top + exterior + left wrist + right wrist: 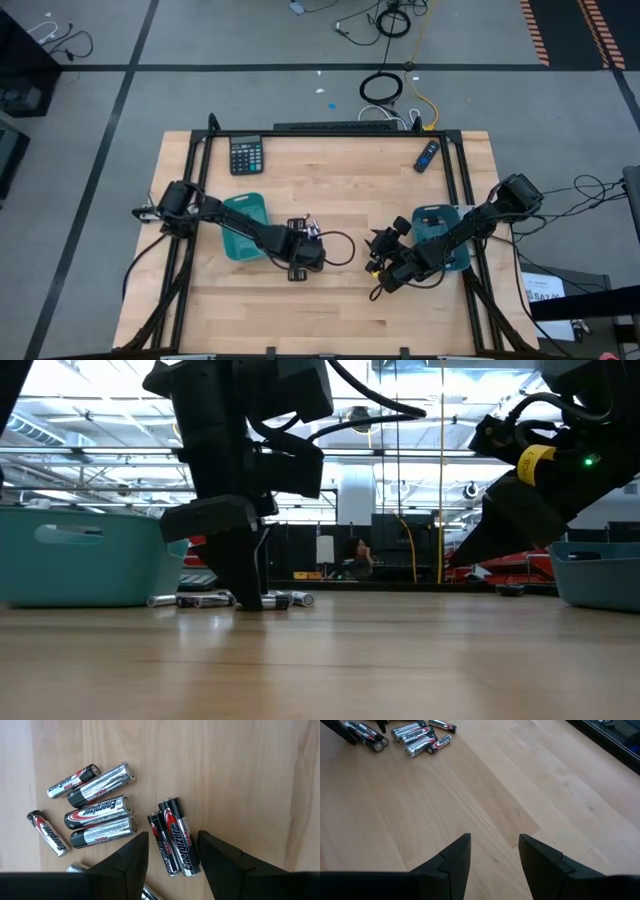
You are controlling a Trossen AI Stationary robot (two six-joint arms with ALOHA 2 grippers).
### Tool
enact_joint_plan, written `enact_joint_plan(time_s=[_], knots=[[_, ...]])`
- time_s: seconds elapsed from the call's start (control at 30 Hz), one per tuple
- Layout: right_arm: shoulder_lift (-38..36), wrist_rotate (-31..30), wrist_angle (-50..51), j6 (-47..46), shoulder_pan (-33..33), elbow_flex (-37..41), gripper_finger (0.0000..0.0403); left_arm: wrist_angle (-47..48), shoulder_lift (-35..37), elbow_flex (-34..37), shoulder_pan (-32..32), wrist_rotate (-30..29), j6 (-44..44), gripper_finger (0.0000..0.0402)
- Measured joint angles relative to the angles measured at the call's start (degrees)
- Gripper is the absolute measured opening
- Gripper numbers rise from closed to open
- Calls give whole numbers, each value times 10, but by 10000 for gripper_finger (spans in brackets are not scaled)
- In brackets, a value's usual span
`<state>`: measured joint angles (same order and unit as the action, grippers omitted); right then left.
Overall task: Sort batteries
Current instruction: Put the white battery into the left blue bin
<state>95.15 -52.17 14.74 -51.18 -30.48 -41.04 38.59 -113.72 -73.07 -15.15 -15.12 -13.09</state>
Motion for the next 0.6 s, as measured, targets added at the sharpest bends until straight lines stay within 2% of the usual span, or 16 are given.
enact_joint_plan(time_s=[0.3,0.6], knots=[[0,0,0,0,0,0,157,26,-2,-20,-13,-6,-2,180],[0,1,0,-2,0,0,157,10,-1,-21,-16,53,-2,180]])
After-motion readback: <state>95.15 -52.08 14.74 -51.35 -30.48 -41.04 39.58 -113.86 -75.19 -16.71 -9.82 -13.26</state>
